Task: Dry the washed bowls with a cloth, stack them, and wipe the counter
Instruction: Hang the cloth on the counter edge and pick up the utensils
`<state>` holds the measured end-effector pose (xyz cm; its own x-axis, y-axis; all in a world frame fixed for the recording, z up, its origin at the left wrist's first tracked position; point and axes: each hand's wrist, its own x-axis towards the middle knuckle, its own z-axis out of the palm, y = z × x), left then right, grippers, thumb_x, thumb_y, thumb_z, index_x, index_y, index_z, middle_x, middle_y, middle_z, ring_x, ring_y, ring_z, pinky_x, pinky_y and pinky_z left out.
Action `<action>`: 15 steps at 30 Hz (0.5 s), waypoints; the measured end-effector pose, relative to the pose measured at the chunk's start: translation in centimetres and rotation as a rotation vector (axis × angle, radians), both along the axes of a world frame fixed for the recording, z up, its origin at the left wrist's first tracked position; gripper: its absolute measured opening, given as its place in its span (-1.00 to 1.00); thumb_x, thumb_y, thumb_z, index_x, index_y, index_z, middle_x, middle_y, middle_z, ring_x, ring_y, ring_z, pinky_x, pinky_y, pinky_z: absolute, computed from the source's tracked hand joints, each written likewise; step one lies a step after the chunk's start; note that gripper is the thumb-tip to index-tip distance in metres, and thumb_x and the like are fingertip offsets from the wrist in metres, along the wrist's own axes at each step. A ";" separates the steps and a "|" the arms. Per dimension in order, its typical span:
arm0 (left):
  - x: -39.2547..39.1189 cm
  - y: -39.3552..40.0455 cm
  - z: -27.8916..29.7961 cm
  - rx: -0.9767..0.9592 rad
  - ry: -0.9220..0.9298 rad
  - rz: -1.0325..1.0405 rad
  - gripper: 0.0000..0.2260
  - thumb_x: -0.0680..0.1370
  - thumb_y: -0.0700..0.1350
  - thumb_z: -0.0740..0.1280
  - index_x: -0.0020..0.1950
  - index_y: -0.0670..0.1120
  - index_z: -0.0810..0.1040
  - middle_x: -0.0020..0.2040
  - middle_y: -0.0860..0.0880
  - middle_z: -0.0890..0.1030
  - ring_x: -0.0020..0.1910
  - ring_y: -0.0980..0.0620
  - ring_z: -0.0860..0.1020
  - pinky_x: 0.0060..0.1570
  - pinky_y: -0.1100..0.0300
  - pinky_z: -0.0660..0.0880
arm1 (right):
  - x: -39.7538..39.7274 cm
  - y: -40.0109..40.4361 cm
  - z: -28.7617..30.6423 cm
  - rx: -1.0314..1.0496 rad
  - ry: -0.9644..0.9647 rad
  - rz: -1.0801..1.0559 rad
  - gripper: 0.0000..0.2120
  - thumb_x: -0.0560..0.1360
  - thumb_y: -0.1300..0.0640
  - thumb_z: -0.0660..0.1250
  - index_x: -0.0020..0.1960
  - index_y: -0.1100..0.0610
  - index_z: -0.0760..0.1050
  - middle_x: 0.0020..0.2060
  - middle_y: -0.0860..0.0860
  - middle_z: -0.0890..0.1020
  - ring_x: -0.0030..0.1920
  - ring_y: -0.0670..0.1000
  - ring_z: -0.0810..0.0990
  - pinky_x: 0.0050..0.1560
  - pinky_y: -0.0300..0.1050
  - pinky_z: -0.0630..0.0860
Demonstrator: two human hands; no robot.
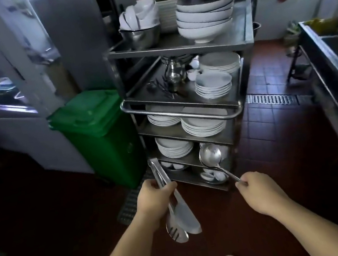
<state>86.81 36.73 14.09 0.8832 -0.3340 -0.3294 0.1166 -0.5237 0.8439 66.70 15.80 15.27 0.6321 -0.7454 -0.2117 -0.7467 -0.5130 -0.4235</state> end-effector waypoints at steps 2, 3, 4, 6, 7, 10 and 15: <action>2.1 -2.0 0.3 0.007 -0.005 0.035 -0.53 0.40 0.18 0.59 0.18 0.04 0.53 -0.03 0.09 0.66 -0.11 0.12 0.64 -0.30 0.24 0.48 | 2.8 -2.2 -0.1 0.002 -0.019 0.037 -0.63 0.66 -0.02 0.27 -0.28 0.08 0.46 -0.37 -0.02 0.56 -0.35 -0.07 0.49 -0.43 -0.19 0.22; 3.1 -3.2 0.7 0.013 -0.009 0.048 -0.54 0.40 0.18 0.58 0.17 0.04 0.53 -0.03 0.08 0.66 -0.12 0.11 0.65 -0.31 0.24 0.48 | 4.2 -3.4 0.0 0.000 -0.026 0.055 -0.63 0.66 -0.01 0.27 -0.30 0.09 0.43 -0.39 -0.02 0.54 -0.36 -0.04 0.48 -0.43 -0.14 0.22; 4.2 -4.4 1.0 0.021 -0.017 0.056 -0.55 0.41 0.18 0.57 0.18 0.04 0.54 -0.04 0.07 0.67 -0.13 0.10 0.66 -0.32 0.24 0.48 | 5.5 -4.8 0.1 -0.001 -0.031 0.073 -0.62 0.66 0.01 0.27 -0.31 0.10 0.41 -0.39 -0.01 0.52 -0.34 0.01 0.49 -0.40 -0.06 0.24; 6.2 -7.0 1.8 0.039 -0.021 0.067 -0.56 0.43 0.19 0.55 0.17 0.02 0.56 -0.05 0.03 0.69 -0.15 0.06 0.68 -0.35 0.21 0.49 | 7.8 -7.7 0.6 0.003 -0.020 0.107 -0.62 0.66 0.02 0.26 -0.31 0.11 0.38 -0.37 0.01 0.52 -0.26 0.10 0.53 -0.29 -0.01 0.25; 7.1 -8.2 2.2 0.031 -0.016 0.078 -0.57 0.43 0.20 0.55 0.17 0.01 0.58 -0.06 0.02 0.71 -0.17 0.05 0.69 -0.36 0.21 0.49 | 9.0 -9.2 1.0 0.001 -0.014 0.124 -0.63 0.66 0.02 0.25 -0.30 0.11 0.39 -0.35 0.02 0.55 -0.22 0.13 0.56 -0.26 -0.03 0.26; 9.7 -11.7 3.1 -0.004 -0.006 0.132 -0.59 0.43 0.20 0.55 0.15 0.02 0.57 -0.07 0.00 0.72 -0.17 0.02 0.71 -0.35 0.20 0.53 | 12.9 -13.9 2.2 0.003 -0.032 0.166 -0.65 0.66 0.02 0.23 -0.28 0.10 0.42 -0.34 0.00 0.59 -0.25 0.08 0.59 -0.34 -0.03 0.27; 14.0 -16.7 3.8 -0.052 0.058 0.183 -0.63 0.40 0.21 0.57 0.04 0.05 0.56 -0.09 -0.04 0.72 -0.21 -0.04 0.70 -0.37 0.17 0.55 | 18.5 -19.6 3.3 0.008 -0.089 0.201 -0.65 0.66 0.05 0.25 -0.29 0.11 0.40 -0.38 0.01 0.56 -0.35 -0.02 0.51 -0.39 -0.17 0.32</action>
<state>100.81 20.02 17.94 0.9109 -0.1871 -0.3678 0.2552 -0.4450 0.8584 85.24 -3.83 18.61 0.7844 -0.6009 -0.1541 -0.5893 -0.6442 -0.4876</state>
